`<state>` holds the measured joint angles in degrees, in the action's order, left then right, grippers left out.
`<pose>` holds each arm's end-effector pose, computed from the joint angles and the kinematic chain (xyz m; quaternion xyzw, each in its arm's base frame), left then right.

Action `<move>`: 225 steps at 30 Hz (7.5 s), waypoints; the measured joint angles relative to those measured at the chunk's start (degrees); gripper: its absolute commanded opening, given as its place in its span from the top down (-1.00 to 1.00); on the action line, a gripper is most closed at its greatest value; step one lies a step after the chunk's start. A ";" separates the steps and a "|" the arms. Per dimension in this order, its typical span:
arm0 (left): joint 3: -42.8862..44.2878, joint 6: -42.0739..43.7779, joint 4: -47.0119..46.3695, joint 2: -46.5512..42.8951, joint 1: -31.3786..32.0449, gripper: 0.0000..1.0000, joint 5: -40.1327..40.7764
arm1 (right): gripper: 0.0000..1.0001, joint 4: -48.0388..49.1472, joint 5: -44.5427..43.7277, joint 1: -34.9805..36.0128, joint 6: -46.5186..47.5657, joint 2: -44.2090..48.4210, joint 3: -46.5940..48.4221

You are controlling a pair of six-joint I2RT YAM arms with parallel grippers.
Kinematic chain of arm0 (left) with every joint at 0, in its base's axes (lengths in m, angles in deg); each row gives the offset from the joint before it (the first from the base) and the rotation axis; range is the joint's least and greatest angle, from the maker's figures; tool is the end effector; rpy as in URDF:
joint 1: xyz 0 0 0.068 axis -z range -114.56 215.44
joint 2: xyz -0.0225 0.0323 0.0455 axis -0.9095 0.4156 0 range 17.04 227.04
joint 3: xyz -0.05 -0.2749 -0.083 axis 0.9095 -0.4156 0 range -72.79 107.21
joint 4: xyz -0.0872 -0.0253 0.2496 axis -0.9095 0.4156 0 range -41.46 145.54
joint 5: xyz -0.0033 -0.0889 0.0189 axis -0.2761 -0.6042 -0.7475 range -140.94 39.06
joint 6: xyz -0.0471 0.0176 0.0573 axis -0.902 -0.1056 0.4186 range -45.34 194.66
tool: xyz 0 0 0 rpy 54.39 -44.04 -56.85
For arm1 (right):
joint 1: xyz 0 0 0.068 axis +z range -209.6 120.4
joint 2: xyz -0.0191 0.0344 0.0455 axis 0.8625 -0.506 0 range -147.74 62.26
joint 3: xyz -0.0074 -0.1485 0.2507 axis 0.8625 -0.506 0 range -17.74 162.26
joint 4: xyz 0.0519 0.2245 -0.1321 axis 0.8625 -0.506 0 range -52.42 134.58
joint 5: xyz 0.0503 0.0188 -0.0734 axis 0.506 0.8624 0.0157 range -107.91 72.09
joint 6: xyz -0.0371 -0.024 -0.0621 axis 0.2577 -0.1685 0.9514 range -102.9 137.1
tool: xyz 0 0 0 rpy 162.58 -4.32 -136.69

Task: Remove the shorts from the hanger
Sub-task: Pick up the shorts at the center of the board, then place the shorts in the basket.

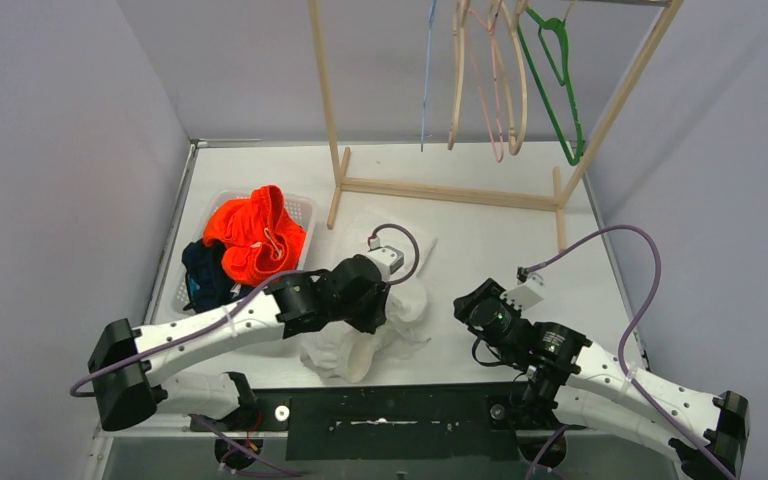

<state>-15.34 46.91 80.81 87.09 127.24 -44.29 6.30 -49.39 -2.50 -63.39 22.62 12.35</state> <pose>0.1379 -0.2414 0.2864 0.2486 0.8880 -0.2318 0.3097 0.1068 0.1031 0.2163 0.2776 0.8597 0.2312 0.3612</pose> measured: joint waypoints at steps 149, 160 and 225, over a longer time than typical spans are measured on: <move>2.78 1.99 4.59 -6.69 -72.63 1.00 -13.14 | -0.05 -5.05 -5.49 0.00 -7.26 10.21 -5.73; -3.32 1.53 -14.80 -11.21 -68.48 1.00 -20.26 | -0.06 -5.55 -5.84 0.00 -7.48 10.73 -5.77; 14.71 4.13 1.53 23.34 -61.48 -0.82 -4.87 | -0.23 -11.72 -8.90 0.00 -4.68 13.81 -4.20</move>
<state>-0.63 51.04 82.34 110.43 65.76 -49.16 -5.42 -58.29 -2.50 -68.07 36.44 8.15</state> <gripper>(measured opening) 0.686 0.589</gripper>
